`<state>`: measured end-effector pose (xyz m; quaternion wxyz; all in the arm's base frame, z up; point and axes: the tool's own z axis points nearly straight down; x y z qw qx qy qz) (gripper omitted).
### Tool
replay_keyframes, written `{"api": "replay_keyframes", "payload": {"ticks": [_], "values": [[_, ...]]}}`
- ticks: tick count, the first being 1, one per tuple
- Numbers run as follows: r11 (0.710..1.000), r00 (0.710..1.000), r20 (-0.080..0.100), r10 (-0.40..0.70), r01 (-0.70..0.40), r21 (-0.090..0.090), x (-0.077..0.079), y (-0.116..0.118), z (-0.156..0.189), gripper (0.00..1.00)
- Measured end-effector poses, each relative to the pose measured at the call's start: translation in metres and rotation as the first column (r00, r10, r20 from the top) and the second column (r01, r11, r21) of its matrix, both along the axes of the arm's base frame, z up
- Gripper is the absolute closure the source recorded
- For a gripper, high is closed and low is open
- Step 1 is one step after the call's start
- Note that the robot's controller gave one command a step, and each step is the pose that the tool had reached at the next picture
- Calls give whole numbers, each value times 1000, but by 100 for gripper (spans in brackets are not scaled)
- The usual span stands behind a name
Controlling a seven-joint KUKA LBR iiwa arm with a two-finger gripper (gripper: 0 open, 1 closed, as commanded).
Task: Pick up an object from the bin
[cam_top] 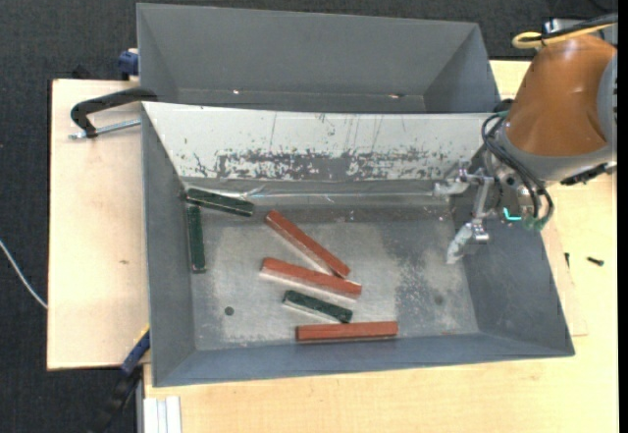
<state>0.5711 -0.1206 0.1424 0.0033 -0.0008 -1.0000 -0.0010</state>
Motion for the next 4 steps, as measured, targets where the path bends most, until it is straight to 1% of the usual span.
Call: {"api": "replay_keyframes", "payload": {"ticks": [1,2,3,4], "values": [[1000,1000,8,1,-1,-1,2,0,5,0],[997,997,9,-81,81,-3,4,33,-5,0],[1000,1000,8,22,-22,-2,-12,80,-27,0],[991,991,8,137,-137,0,-27,81,-51,0]]}}
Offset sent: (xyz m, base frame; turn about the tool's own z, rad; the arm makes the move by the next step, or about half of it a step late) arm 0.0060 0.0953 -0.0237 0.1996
